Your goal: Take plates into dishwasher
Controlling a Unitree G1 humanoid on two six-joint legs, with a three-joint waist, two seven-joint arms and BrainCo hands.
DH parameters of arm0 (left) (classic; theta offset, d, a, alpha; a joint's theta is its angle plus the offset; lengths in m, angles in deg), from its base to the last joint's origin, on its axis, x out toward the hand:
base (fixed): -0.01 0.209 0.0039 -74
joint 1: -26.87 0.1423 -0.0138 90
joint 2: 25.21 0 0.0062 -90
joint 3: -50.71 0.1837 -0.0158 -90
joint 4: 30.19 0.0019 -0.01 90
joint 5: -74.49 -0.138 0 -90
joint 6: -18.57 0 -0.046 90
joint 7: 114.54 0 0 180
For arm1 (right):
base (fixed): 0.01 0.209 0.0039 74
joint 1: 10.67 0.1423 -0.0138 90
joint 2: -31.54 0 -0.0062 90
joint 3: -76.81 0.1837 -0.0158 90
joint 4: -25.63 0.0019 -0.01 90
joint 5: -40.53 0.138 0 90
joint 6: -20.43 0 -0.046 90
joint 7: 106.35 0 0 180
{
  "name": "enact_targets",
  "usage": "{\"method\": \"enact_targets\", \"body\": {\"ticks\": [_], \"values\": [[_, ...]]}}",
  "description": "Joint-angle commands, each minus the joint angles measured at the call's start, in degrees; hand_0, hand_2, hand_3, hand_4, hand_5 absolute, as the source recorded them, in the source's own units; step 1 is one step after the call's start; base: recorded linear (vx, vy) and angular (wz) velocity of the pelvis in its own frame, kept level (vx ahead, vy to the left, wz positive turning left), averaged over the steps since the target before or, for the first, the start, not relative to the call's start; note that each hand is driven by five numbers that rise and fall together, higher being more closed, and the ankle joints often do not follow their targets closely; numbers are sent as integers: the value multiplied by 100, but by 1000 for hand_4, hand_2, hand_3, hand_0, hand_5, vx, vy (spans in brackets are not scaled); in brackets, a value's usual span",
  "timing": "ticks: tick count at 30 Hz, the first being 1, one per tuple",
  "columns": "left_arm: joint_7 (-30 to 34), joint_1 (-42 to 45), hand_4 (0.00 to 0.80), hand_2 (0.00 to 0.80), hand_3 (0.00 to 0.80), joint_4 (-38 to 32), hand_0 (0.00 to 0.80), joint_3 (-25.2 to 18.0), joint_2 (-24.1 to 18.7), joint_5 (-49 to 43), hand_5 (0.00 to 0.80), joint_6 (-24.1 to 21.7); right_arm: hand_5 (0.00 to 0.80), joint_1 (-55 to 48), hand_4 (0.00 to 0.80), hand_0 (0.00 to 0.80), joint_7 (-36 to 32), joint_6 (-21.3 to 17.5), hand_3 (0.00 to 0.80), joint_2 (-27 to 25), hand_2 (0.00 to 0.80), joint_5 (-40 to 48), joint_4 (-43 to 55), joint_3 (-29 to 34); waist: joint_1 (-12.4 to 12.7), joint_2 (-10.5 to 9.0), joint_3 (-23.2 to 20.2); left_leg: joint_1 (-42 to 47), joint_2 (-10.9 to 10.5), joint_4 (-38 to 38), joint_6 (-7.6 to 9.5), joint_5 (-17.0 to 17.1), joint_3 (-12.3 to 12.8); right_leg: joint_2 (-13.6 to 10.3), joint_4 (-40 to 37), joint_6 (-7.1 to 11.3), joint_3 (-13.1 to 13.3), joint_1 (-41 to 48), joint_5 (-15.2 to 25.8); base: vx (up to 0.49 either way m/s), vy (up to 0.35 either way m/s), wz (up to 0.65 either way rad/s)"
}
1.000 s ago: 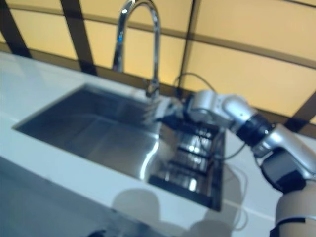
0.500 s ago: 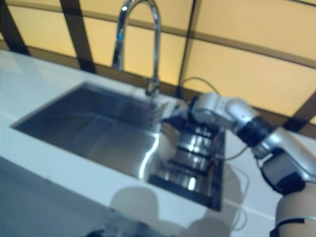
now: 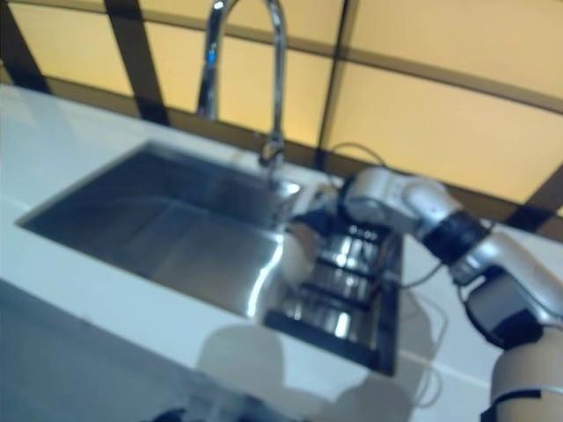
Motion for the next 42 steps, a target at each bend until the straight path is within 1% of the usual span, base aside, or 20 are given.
{"method": "enact_targets", "body": {"ticks": [1, 7, 11, 15, 20, 26, 32, 42], "values": [[-1, -378, 0, 0, 0, 252, 0, 175, -104, -130, 0, -23, 0, 149, 0, 0, -10, -10, 0, -229, 0, 211, -77, -265, 124, -333, -62, -160, -88, -12, -13, 78, -47, -454, 53, 463, -185, 370, -133, 0, 0, 0], [-26, -355, 0, 0, 0, 274, 0, 168, -77, -170, 0, -36, 0, 177, 0, 0, 138, -3, 0, -216, 0, 54, -47, -260, 129, -342, -52, -166, -89, -19, -15, 86, -54, -441, 45, 463, -178, 360, -122, 0, 0, 0], [-34, -367, 0, 0, 0, 290, 0, 191, -56, -164, 0, -43, 0, 226, 0, 0, 505, 26, 0, -180, 0, -214, 12, -226, 123, -348, -58, -178, -91, -18, -15, 86, -46, -434, 37, 463, -165, 343, -114, 0, 0, 0], [-41, -373, 0, 0, 0, 326, 0, 195, -29, -166, 0, -53, 0, 228, 0, 0, 716, 50, 0, -157, 0, -391, 120, -117, 111, -355, -66, -186, -95, -14, -12, 79, -42, -424, 31, 462, -154, 335, -117, 0, 0, 0], [-64, -370, 0, 0, 0, 367, 0, 181, 20, -183, 0, -65, 0, 162, 0, 0, 672, 120, 0, -109, 0, -469, 290, -26, 108, -363, -67, -187, -95, -10, -6, 68, -41, -411, 29, 457, -135, 321, -116, 0, 0, 0], [-67, -392, 0, 0, 0, 394, 0, 201, 23, -165, 0, -49, 0, 163, 0, 0, 639, 232, 0, -58, 0, -466, 369, -70, 126, -387, -45, -194, -94, 2, -7, 67, -42, -397, 19, 455, -128, 319, -106, 0, 0, 0], [-79, -406, 0, 0, 0, 391, 0, 224, 20, -164, 0, -42, 0, 144, 0, 0, 608, 258, 0, -72, 0, -438, 366, -118, 130, -425, -23, -216, -93, 10, -6, 64, -46, -373, 19, 447, -105, 289, -102, 0, 0, 0], [-49, -441, 0, 0, 0, 355, 0, 254, 14, -146, 0, 3, 0, 110, 0, 0, 255, 295, 0, 16, 0, -267, 265, -211, 134, -429, -1, -225, -92, 17, -7, 68, -48, -360, 19, 446, -76, 272, -93, 0, 0, 0]]}}
